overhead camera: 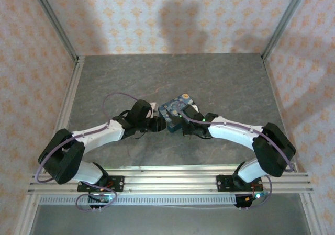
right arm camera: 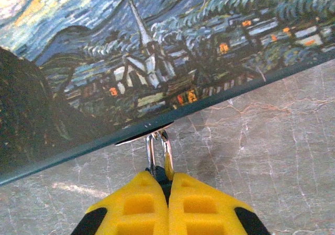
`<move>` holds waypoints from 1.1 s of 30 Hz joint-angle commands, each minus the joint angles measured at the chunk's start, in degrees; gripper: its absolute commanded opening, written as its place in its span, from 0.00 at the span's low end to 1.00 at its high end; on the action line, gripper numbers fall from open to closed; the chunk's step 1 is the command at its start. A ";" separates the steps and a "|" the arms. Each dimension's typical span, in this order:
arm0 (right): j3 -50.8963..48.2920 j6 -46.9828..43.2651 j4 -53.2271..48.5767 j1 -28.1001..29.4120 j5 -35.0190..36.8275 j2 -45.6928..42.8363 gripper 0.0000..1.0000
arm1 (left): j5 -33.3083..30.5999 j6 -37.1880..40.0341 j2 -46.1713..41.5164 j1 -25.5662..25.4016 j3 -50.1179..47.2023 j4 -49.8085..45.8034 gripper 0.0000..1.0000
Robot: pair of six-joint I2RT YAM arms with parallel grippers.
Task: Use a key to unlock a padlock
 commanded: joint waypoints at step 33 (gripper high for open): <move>-1.44 21.66 3.90 -0.54 -7.60 -2.11 0.00 | -2.03 3.74 6.34 0.25 5.98 2.90 0.39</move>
